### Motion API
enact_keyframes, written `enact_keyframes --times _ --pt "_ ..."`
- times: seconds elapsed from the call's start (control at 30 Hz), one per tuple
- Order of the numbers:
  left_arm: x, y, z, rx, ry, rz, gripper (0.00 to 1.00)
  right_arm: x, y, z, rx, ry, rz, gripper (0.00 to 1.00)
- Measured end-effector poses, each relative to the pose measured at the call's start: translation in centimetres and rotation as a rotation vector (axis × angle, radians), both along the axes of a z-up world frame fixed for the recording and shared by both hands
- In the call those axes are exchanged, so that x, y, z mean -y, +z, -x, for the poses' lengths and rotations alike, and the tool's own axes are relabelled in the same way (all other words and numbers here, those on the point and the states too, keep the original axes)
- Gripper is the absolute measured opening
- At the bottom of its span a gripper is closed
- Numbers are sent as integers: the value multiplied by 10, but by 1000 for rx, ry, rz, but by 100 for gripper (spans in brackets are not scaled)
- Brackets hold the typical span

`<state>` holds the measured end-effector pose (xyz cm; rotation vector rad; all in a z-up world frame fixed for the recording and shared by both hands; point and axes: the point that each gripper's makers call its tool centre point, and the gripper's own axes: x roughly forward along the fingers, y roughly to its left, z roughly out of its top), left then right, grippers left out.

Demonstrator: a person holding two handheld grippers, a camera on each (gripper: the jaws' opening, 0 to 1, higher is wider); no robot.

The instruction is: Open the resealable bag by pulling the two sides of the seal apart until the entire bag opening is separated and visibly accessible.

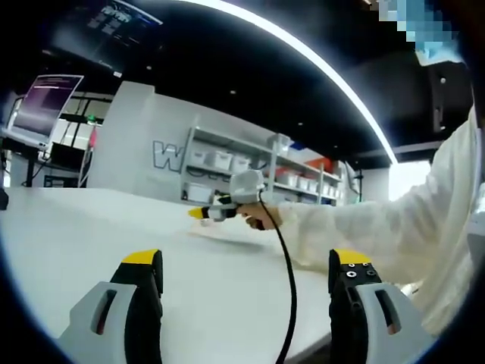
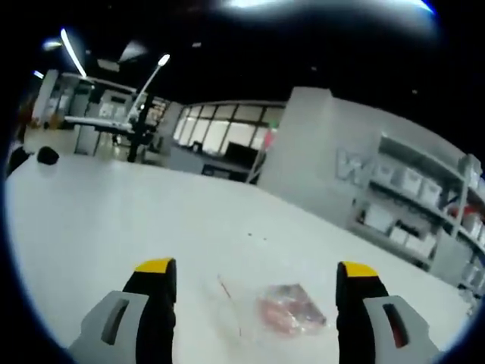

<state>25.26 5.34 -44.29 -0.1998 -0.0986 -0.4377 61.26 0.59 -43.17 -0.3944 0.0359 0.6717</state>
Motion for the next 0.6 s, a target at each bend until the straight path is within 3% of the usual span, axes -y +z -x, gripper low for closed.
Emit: enact_keyframes --times 0.17,0.6 --pt "2 -1 1 -2 -5 0 90 6 5 1 0 -15 -12 82" --pt "5 0 1 1 -11 3 90 10 15 12 7 14 -60 83"
